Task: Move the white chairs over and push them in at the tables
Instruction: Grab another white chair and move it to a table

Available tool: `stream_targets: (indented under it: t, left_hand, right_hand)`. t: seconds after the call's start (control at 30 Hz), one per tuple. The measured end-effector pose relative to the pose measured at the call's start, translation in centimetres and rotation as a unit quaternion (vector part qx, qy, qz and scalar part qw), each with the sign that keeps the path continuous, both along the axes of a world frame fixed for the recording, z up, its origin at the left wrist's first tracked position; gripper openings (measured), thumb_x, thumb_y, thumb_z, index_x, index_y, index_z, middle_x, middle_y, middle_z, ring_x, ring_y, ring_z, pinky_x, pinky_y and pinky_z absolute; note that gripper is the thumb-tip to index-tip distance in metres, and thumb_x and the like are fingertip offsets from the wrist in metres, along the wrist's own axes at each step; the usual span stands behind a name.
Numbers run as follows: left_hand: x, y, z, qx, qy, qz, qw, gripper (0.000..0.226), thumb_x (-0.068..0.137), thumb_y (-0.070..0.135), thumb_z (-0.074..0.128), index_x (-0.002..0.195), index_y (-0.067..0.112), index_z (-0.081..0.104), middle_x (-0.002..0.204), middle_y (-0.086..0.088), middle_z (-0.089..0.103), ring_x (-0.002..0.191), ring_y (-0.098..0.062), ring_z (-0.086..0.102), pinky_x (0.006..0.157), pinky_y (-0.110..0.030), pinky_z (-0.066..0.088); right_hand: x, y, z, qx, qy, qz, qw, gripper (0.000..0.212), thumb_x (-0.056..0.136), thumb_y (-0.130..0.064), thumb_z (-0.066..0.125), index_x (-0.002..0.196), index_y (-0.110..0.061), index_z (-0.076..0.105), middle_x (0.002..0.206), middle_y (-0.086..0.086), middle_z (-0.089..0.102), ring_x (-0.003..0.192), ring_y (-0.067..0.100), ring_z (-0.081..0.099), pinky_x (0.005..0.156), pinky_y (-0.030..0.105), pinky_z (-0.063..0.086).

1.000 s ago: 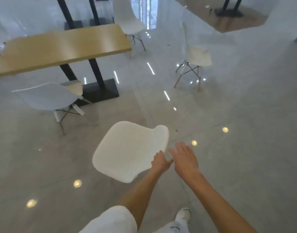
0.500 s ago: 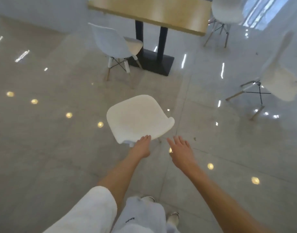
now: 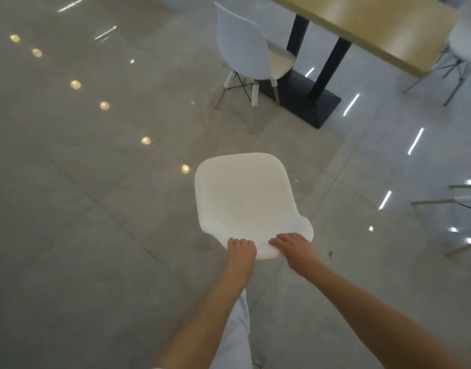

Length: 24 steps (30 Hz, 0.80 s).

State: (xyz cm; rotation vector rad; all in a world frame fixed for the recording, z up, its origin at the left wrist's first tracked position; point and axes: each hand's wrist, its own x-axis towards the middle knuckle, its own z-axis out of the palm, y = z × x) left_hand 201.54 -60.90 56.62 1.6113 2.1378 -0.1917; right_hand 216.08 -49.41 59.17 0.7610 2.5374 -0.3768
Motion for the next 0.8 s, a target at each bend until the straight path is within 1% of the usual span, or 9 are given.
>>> stream_targets:
  t: [0.07,0.13,0.23,0.43,0.57,0.6,0.67,0.7,0.8]
  left_hand:
    - [-0.1,0.7,-1.1,0.013,0.004,-0.019,1.0,0.033,0.038,0.009,0.082,0.06,0.019,0.06,0.052,0.001,0.057,0.05,-0.02,0.058,0.066,-0.036,0.053]
    - [-0.5,1.3,-1.7,0.028,-0.009,-0.028,0.999,0.034,0.037,0.009,0.083,0.059,0.02,0.059,0.051,0.004,0.057,0.049,-0.017,0.057,0.062,-0.032,0.052]
    - [-1.8,3.6,-0.9,0.052,-0.003,-0.04,0.998,0.035,0.033,0.007,0.081,0.055,0.02,0.057,0.048,0.005,0.055,0.044,-0.015,0.054,0.054,-0.025,0.047]
    - [-5.6,14.8,4.5,0.086,-0.016,-0.01,0.996,0.041,0.018,0.002,0.076,0.05,0.018,0.055,0.039,-0.001,0.05,0.033,-0.018,0.051,0.039,-0.017,0.037]
    - [-4.3,22.1,6.3,0.083,-0.037,-0.025,0.996,0.044,0.01,0.002,0.074,0.046,0.017,0.054,0.037,0.0,0.049,0.029,-0.016,0.048,0.035,-0.013,0.029]
    - [-3.5,23.7,6.2,0.08,-0.042,-0.045,0.995,0.045,0.01,0.003,0.074,0.047,0.018,0.053,0.037,0.001,0.049,0.03,-0.016,0.049,0.035,-0.013,0.029]
    - [-1.8,27.0,6.1,0.068,-0.04,-0.086,0.993,0.045,0.01,0.006,0.075,0.048,0.018,0.054,0.038,0.002,0.05,0.031,-0.014,0.049,0.035,-0.013,0.029]
    - [-1.1,28.7,6.3,0.061,-0.03,-0.106,0.992,0.045,0.01,0.008,0.075,0.048,0.019,0.054,0.039,0.002,0.05,0.032,-0.013,0.05,0.036,-0.013,0.03]
    - [0.2,33.7,6.6,0.044,-0.011,-0.175,0.984,0.037,0.017,0.014,0.074,0.049,0.02,0.055,0.04,0.004,0.052,0.035,-0.01,0.052,0.038,-0.013,0.034]
  right_hand:
    - [-0.2,2.1,-1.0,-0.008,0.001,0.04,0.999,0.047,0.073,-0.007,0.067,0.118,-0.02,0.059,0.112,0.002,0.065,0.102,0.025,0.063,0.092,0.035,0.045]
    - [-0.5,3.4,-1.8,0.0,-0.02,0.098,0.995,0.05,0.054,-0.014,0.08,0.101,-0.019,0.065,0.088,-0.001,0.07,0.077,0.02,0.068,0.071,0.032,0.053]
    - [-1.4,5.6,-1.8,0.008,-0.023,0.139,0.99,0.047,0.038,-0.017,0.083,0.082,-0.02,0.066,0.064,-0.006,0.063,0.054,0.016,0.062,0.051,0.024,0.047]
    - [-5.6,17.4,3.9,0.05,0.002,0.111,0.993,0.031,0.042,-0.009,0.08,0.063,-0.02,0.06,0.05,-0.003,0.061,0.042,0.017,0.061,0.041,0.022,0.043]
    - [-3.9,23.8,5.9,0.049,-0.014,0.074,0.996,0.015,0.068,-0.004,0.066,0.08,-0.013,0.064,0.071,0.005,0.071,0.065,0.025,0.069,0.06,0.031,0.05]
    - [-2.7,25.1,5.9,0.049,-0.009,0.061,0.997,0.016,0.062,-0.007,0.071,0.075,-0.015,0.065,0.066,0.003,0.07,0.06,0.023,0.069,0.056,0.027,0.048]
    - [-0.2,27.4,5.8,0.044,-0.006,0.014,0.999,0.033,0.032,-0.015,0.083,0.054,-0.02,0.059,0.043,-0.003,0.058,0.037,0.013,0.059,0.04,0.017,0.038]
    - [1.1,28.6,5.4,0.048,0.002,-0.021,0.999,0.038,0.024,-0.017,0.084,0.049,-0.021,0.055,0.038,-0.004,0.054,0.032,0.011,0.054,0.036,0.016,0.034]
    - [4.5,30.1,3.4,0.039,0.053,-0.09,0.994,0.044,0.023,-0.022,0.089,0.048,-0.022,0.053,0.037,-0.004,0.05,0.031,0.011,0.052,0.035,0.018,0.036]
